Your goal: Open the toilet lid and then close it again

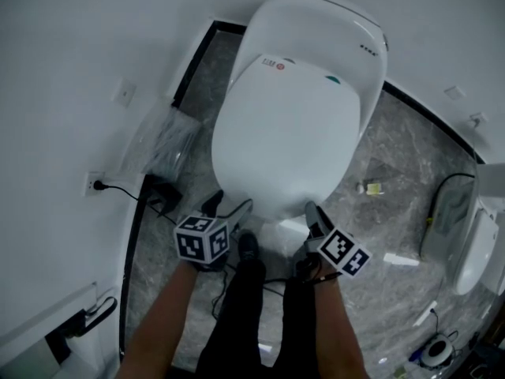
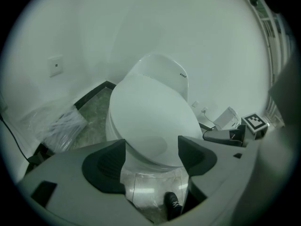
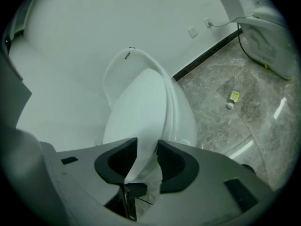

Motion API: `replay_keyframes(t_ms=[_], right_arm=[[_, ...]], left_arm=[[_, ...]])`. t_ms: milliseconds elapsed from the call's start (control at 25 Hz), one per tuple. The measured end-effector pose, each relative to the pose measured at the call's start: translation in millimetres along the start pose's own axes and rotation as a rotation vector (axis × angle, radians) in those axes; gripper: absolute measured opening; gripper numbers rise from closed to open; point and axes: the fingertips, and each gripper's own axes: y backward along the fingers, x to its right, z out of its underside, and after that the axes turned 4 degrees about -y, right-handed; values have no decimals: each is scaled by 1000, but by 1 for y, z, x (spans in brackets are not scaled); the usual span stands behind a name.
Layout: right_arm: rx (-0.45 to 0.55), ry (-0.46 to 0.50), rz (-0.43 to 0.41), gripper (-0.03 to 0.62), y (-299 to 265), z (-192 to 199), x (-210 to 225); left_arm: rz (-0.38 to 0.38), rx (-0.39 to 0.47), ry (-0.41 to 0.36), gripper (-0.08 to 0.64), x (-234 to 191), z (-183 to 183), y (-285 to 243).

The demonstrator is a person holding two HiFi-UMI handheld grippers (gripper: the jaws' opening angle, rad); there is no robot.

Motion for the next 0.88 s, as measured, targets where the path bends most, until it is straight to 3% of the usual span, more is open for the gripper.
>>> replay_keyframes(t_ms=[240, 440, 520, 600, 880], right_arm=[[-2, -46, -24, 114, 9, -5, -5], [-2, -46, -36, 114, 18, -11, -14], [1, -43, -43, 114, 22, -14, -20], [3, -43, -48, 114, 25, -16, -24], [15, -43, -59, 114, 37, -24, -39]], left_arm=[[28, -6, -20, 353, 7, 11, 21], [41, -72, -134, 336, 16, 30, 27], [9, -71, -204, 212, 17, 26, 24], [-7, -64, -241, 135, 21, 19, 22], [-10, -6, -327, 16, 36, -12, 20]])
